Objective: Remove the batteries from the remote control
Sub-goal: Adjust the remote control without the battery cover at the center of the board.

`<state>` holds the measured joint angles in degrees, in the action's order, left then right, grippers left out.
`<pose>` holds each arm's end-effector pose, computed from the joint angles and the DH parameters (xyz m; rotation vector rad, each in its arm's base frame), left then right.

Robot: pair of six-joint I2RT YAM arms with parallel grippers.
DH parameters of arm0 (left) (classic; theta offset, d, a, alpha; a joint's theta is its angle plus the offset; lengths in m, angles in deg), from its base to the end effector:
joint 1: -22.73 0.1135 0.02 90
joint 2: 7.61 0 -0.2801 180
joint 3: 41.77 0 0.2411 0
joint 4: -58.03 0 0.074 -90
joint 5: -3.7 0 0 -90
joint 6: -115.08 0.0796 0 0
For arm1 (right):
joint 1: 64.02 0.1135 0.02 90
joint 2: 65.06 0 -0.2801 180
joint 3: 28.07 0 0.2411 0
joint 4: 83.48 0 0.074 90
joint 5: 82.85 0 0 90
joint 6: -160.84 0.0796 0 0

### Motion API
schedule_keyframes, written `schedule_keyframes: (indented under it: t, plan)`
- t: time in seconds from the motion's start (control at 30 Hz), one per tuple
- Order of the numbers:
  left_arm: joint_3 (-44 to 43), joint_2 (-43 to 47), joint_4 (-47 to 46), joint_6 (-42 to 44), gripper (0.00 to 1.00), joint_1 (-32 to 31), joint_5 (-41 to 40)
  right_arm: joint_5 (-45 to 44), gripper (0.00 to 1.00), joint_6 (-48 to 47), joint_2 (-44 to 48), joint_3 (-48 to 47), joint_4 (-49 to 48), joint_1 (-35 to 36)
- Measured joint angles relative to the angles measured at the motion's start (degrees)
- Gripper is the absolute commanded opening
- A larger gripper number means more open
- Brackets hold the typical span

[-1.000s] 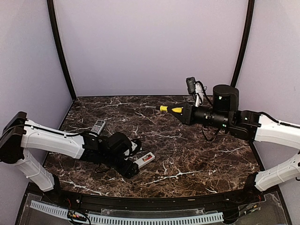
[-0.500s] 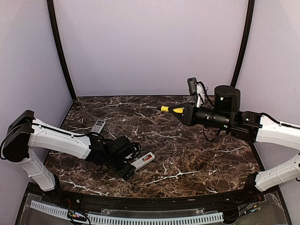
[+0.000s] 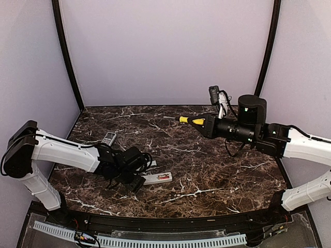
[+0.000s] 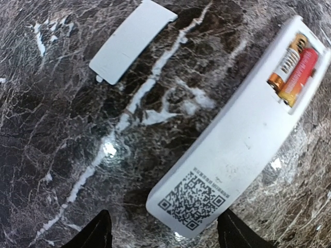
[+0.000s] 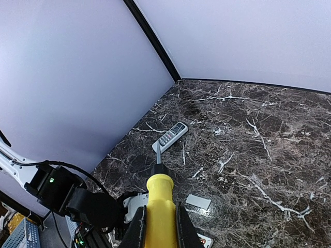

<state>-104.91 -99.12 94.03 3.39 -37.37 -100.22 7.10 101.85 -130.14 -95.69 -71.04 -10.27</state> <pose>0.1686 -0.2548 0.1426 0.8003 2.5208 -0.1497 0.1740 0.2372 0.3518 -0.3682 1.8347 1.0596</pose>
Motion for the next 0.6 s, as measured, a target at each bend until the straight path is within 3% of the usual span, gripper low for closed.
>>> schedule_keyframes:
  t: [0.6]
  plan:
    - [-0.5,2.6,-0.9,-0.7,0.62,8.2,2.7,-2.2,0.00,0.8,-1.7,-0.1,4.8,0.0]
